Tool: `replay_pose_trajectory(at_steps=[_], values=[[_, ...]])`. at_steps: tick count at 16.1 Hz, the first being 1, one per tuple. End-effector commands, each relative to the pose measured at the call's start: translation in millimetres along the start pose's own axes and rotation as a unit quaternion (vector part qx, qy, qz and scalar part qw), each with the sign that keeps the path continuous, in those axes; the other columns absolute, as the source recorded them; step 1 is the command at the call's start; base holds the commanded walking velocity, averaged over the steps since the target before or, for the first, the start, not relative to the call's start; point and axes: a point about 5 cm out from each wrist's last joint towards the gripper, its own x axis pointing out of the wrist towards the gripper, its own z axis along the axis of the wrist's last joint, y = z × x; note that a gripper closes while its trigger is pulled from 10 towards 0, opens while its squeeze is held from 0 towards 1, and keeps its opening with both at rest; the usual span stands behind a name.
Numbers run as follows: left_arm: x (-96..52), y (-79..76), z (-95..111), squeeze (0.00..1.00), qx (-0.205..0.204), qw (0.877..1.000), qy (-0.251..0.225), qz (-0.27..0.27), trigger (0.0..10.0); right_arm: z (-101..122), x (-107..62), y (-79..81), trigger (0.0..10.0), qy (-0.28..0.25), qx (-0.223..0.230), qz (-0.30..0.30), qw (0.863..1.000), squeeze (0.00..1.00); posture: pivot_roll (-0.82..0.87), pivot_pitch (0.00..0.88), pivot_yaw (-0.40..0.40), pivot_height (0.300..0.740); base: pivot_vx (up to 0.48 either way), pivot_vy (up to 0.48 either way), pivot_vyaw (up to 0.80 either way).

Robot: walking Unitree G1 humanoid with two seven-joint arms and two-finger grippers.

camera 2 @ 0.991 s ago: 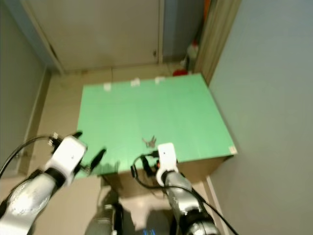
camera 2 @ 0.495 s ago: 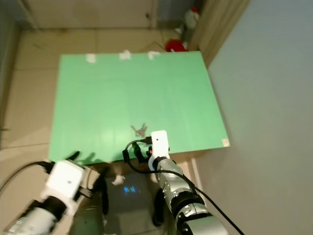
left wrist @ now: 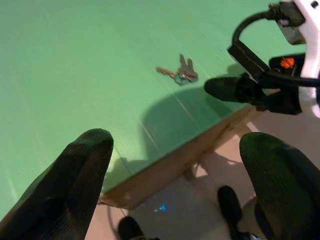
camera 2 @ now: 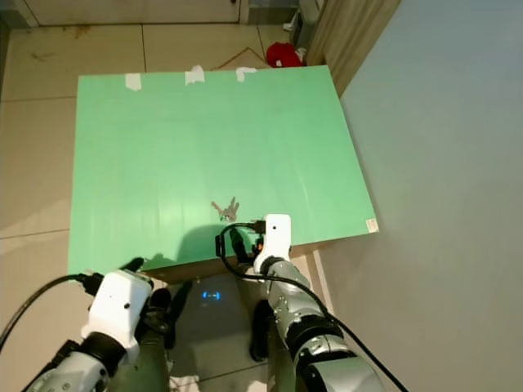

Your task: Hang keys on a hook

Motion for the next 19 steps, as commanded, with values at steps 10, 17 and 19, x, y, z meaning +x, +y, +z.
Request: replay_pose_trajectory(at_steps=[10,17,19], values=[[12.4,-12.2,-12.1,0.0,-0.008,1.0,0.012,0.004,10.0,-21.4,-9.0,15.5,10.0,0.038,-0.101,0.067,0.992,0.0,0.25,0.401,-0.164,0.74,0.0,0.0,0.0],[23.4,-15.0,-9.1,0.0,-0.008,1.0,-0.002,0.002,10.0,23.0,8.3,61.5,10.0,-0.033,-0.006,0.1,0.994,0.0,0.25,0.378,-0.161,0.74,0.0,0.0,0.0],[24.2,-20.7,-11.3,0.0,0.001,1.0,-0.001,-0.016,10.0,26.2,15.9,68.2,10.0,-0.019,0.042,0.086,0.995,0.0,0.28,0.392,-0.157,0.74,0.0,0.0,0.0]])
